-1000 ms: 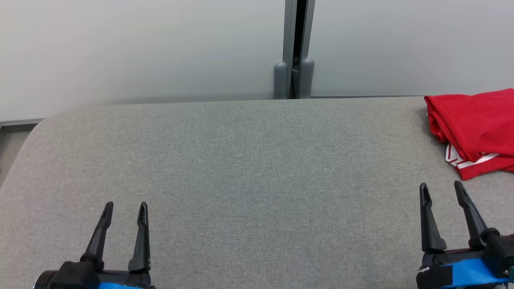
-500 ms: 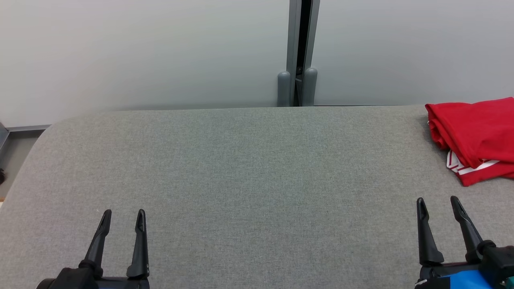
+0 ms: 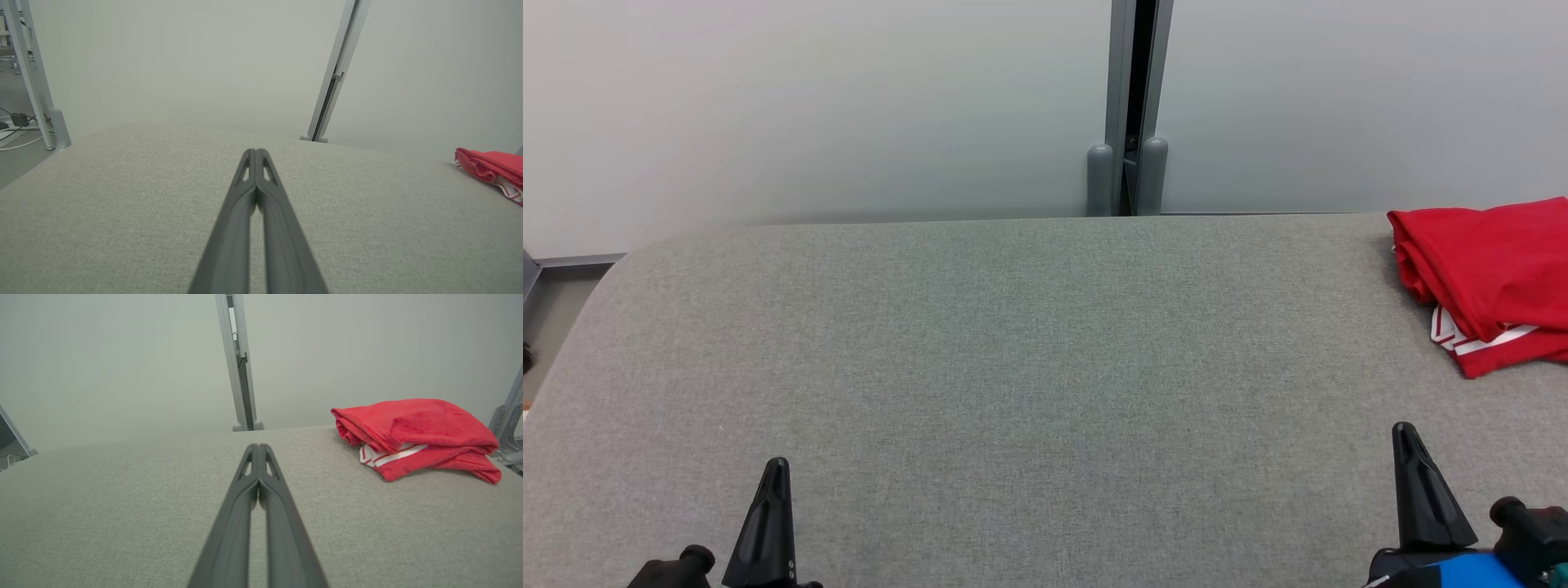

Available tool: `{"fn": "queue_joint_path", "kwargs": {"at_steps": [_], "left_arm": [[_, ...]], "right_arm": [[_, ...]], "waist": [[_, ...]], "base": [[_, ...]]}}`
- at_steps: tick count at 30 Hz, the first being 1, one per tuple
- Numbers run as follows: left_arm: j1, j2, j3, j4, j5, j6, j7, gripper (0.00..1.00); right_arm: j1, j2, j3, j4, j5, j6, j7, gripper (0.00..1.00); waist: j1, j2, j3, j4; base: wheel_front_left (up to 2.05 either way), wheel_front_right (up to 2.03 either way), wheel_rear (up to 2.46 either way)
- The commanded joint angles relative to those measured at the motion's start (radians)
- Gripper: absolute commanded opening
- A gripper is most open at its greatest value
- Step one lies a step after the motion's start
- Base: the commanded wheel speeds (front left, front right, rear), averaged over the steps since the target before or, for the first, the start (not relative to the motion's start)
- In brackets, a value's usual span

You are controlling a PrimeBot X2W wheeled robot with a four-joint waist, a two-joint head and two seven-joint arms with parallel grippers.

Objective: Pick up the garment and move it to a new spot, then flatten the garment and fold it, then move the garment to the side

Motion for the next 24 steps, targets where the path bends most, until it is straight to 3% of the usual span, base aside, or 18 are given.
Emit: {"fn": "queue_joint_path", "kwargs": {"at_steps": [1,24], "left_arm": [[-0.026,0.004,0.011,-0.009,-0.059,-0.003,0.012,0.0],[-0.069,0.006,0.041,0.029,-0.452,-0.016,0.11,0.0]], "right_arm": [[-0.019,-0.001,-0.002,-0.005,0.066,0.0,0.01,0.0],[-0.08,0.001,-0.007,0.067,0.49,0.0,0.08,0.0]], "waist": [[0.0,0.0,0.0,0.0],[0.0,0.0,0.0,0.002]], "base": [[0.0,0.0,0.0],[0.0,0.0,0.0]]}}
